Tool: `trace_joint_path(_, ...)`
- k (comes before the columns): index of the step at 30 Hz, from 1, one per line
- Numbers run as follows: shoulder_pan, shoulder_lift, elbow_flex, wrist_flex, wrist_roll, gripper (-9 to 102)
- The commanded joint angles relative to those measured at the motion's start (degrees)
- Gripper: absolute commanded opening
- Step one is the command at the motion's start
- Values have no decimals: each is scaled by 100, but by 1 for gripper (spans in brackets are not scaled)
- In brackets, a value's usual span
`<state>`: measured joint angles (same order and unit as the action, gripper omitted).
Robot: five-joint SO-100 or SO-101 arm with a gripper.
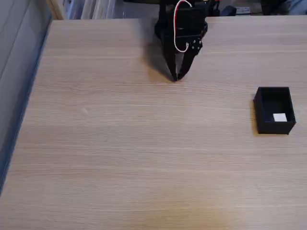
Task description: Pick a white block and place it in the black box.
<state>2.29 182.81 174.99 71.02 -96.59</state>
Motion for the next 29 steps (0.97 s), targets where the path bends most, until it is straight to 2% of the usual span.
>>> trace_joint_path(1, 141, 325, 229, 141, 193, 0)
trace_joint_path(6, 18, 571, 290, 466, 800, 0)
trace_joint_path(12, -246, 809, 299, 615, 466, 0)
trace_joint_path(29, -272, 809, 299, 624, 466, 0)
